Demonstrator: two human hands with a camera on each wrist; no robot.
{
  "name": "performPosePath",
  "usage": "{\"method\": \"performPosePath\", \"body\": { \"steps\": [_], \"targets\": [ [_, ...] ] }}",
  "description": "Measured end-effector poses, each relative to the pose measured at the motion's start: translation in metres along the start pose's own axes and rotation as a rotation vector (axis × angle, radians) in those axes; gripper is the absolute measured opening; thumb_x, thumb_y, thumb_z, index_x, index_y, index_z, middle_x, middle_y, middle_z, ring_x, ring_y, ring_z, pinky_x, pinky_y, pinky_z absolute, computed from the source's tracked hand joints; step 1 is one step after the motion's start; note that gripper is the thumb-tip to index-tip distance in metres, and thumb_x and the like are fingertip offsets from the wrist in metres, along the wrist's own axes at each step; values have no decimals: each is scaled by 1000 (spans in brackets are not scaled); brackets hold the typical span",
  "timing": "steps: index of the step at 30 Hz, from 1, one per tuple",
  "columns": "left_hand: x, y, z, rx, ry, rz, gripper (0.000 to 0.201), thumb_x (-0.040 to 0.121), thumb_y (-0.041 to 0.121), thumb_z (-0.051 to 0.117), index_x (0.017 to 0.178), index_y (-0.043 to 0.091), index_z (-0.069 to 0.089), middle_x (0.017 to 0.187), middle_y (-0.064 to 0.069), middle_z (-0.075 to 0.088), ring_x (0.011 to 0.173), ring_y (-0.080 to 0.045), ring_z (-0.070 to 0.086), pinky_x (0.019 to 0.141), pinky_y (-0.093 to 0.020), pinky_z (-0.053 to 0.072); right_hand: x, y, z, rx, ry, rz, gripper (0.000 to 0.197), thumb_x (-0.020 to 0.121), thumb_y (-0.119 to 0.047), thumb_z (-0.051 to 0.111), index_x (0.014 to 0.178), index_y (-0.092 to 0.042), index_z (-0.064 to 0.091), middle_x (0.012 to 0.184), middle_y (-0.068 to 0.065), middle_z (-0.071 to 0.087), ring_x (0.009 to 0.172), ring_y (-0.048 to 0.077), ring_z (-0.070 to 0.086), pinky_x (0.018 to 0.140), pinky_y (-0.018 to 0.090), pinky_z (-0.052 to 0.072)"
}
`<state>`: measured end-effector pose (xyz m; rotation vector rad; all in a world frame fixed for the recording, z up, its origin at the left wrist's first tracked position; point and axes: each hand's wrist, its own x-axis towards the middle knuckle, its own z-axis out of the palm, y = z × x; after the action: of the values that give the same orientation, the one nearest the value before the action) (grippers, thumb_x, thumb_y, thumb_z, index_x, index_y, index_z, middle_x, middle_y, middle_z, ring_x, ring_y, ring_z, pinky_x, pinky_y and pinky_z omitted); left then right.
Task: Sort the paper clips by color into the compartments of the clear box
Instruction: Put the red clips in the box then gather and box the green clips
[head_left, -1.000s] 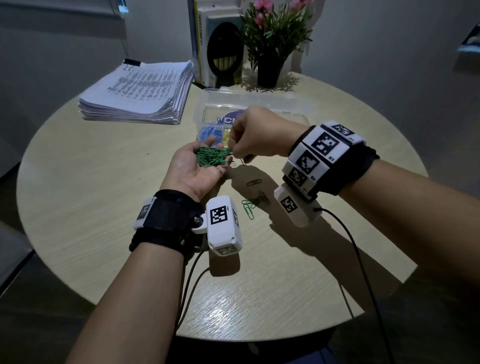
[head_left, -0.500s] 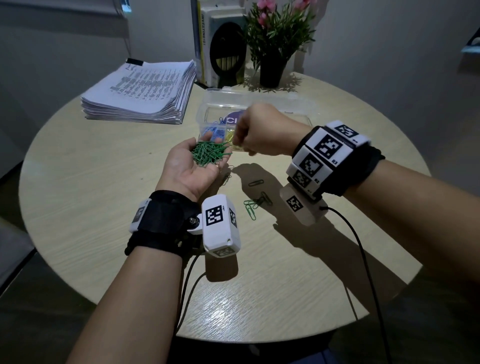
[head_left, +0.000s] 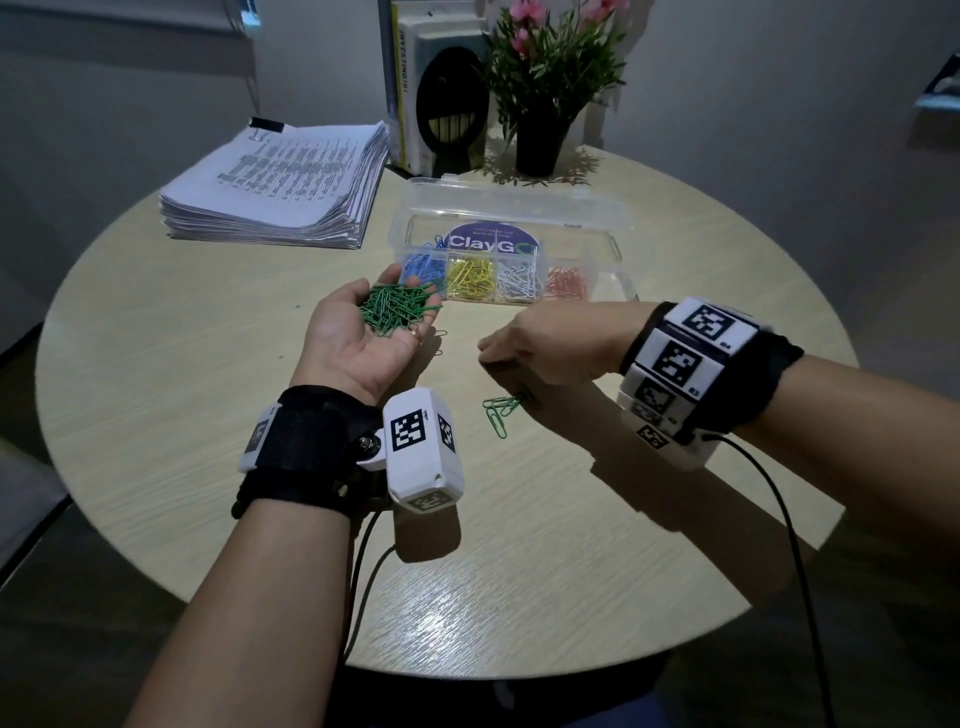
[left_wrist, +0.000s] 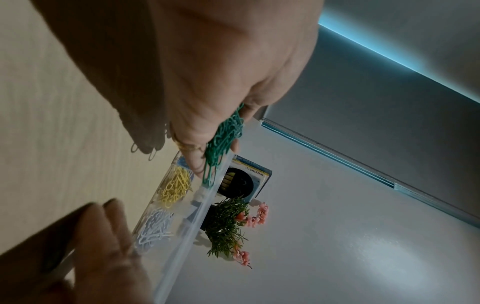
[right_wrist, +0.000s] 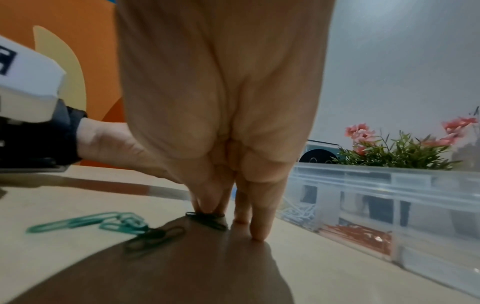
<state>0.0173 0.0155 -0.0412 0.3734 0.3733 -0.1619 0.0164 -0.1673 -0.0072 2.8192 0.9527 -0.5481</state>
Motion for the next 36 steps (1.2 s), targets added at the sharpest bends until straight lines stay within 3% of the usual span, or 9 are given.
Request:
{"method": "performPosePath", "body": {
  "steps": [4, 10, 13, 15, 17, 19, 27, 32, 36],
  "targets": [
    [-1, -2, 0, 4, 1, -8, 41, 103, 22, 28, 84, -1, 57, 84, -18, 55, 71, -27, 56, 87, -43, 44, -20, -4, 5, 54, 53, 45, 49, 79, 3, 47, 115, -22, 68, 116, 1, 67, 105, 25, 60, 88, 38, 52],
    [1, -4, -3, -15, 13, -14, 40, 102, 21, 29, 84, -1, 57, 81, -18, 54, 73, -24, 54, 87, -42, 44, -31, -19, 9, 179, 117, 127, 33, 81, -4, 61, 111, -13, 71, 106, 4, 70, 96, 22, 62, 79, 27, 51],
    [-1, -6, -1, -24, 15, -15, 41, 102, 22, 29, 84, -1, 57, 79, -17, 54, 74, -24, 54, 88, -44, 45, -29, -22, 8, 235, 122, 163, 28, 85, -5, 55, 106, -9, 72, 106, 8, 71, 93, 24, 62, 78, 27, 50],
    [-2, -6, 0, -13, 16, -16, 42, 103, 22, 28, 83, -1, 57, 79, -17, 54, 73, -24, 54, 89, -43, 44, -28, -24, 7, 219, 104, 200, 24, 86, -18, 56, 97, -4, 72, 98, 13, 71, 84, 26, 62, 73, 31, 51],
    [-1, -6, 1, 2, 14, -17, 43, 103, 23, 27, 83, 0, 57, 79, -17, 53, 74, -24, 54, 91, -43, 44, -27, -29, 10, 187, 75, 232, 42, 82, -43, 66, 94, -3, 71, 93, 12, 70, 85, 26, 63, 71, 33, 52],
    [0, -7, 1, 17, 14, -21, 43, 103, 23, 27, 83, 0, 57, 80, -17, 54, 74, -24, 54, 91, -43, 43, -25, -37, 13, 167, 95, 245, 54, 73, -52, 73, 98, -4, 69, 93, 10, 69, 88, 26, 63, 71, 33, 51],
    [0, -11, -1, 33, 2, -39, 43, 103, 23, 26, 82, 0, 56, 80, -16, 53, 73, -23, 53, 94, -42, 42, -22, -36, 4, 262, 132, 211, 22, 80, -16, 72, 101, -10, 73, 101, 5, 72, 92, 19, 64, 68, 22, 44],
    [1, -13, 0, 53, 1, -37, 43, 102, 23, 26, 80, 1, 57, 78, -15, 52, 72, -23, 53, 88, -41, 44, -16, -33, 4, 241, 72, 258, 24, 83, -12, 67, 105, -6, 71, 103, 12, 71, 95, 26, 66, 80, 33, 56],
    [3, -13, -1, 56, -1, -41, 44, 102, 23, 27, 80, 1, 57, 78, -15, 52, 70, -23, 52, 87, -41, 44, -13, -32, 8, 225, 27, 282, 25, 84, -8, 60, 107, -3, 68, 107, 17, 69, 97, 31, 65, 81, 39, 57]
  ]
}}
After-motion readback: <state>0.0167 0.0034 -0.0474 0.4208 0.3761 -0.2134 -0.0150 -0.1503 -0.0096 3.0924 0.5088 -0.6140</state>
